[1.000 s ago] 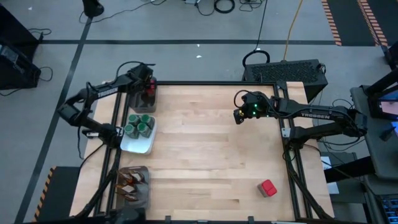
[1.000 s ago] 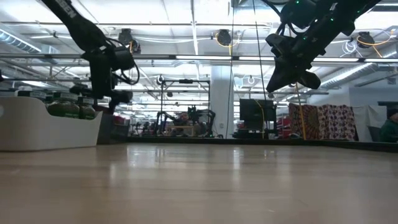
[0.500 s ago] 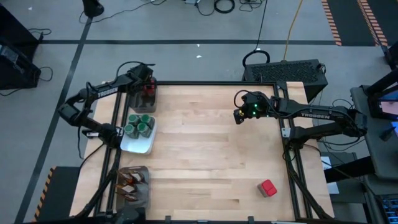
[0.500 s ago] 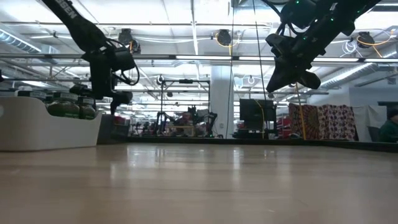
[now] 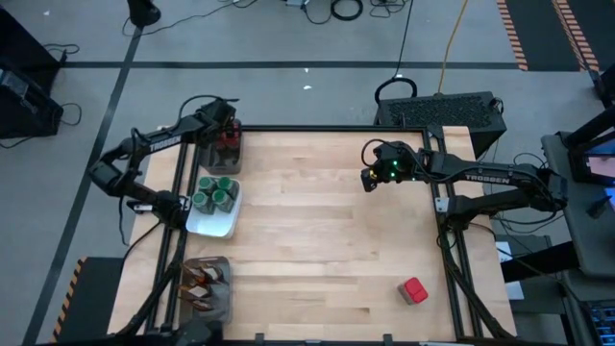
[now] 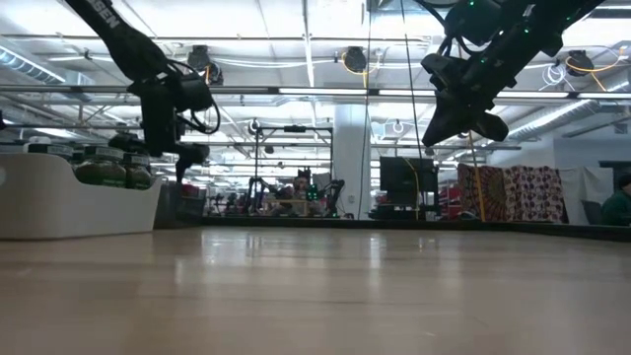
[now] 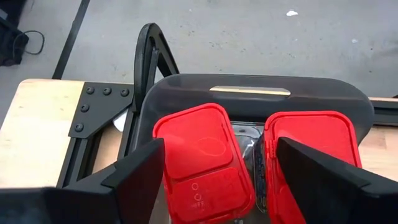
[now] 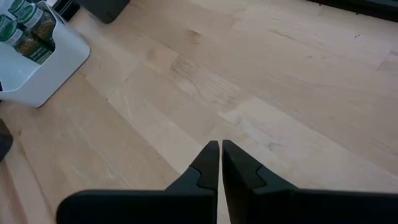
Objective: Sort spices by type
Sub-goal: Put the red seasoning can into the top black bin
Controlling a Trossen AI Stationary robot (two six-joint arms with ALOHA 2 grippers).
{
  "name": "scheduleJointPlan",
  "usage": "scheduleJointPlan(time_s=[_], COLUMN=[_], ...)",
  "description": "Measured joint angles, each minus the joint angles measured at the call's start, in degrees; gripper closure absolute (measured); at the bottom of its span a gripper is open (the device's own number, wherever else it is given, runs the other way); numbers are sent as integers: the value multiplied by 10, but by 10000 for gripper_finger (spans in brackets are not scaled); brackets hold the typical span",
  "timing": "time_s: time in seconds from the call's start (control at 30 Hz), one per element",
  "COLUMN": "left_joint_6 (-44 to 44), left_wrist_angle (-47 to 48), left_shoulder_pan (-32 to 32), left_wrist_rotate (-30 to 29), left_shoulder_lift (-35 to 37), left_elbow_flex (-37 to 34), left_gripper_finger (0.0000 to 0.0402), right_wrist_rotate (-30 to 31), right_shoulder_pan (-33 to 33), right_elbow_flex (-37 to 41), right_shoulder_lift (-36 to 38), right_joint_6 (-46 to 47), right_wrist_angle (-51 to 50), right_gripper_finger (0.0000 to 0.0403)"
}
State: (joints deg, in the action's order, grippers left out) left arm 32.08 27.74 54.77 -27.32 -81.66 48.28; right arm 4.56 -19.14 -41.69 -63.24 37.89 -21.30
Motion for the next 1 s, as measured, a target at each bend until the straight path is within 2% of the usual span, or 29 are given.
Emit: scheduleJointPlan(time_s=[0.4, 1.0], left_joint_6=[5, -16], left_wrist_angle=[25, -12], left_shoulder_pan=[0, 0], left_wrist_rotate=[-14, 86], left_shoulder_lift=[7, 8], left_elbow_flex=[0, 0], left_gripper_finger=[91, 91], right_wrist_rotate=[0, 14], right_shoulder_pan=[0, 0], right_elbow_flex=[0, 0], right_shoulder_lift=[0, 0], right_joint_6=[-2, -11], right_wrist_angle=[0, 1], right_gripper_finger=[403, 403])
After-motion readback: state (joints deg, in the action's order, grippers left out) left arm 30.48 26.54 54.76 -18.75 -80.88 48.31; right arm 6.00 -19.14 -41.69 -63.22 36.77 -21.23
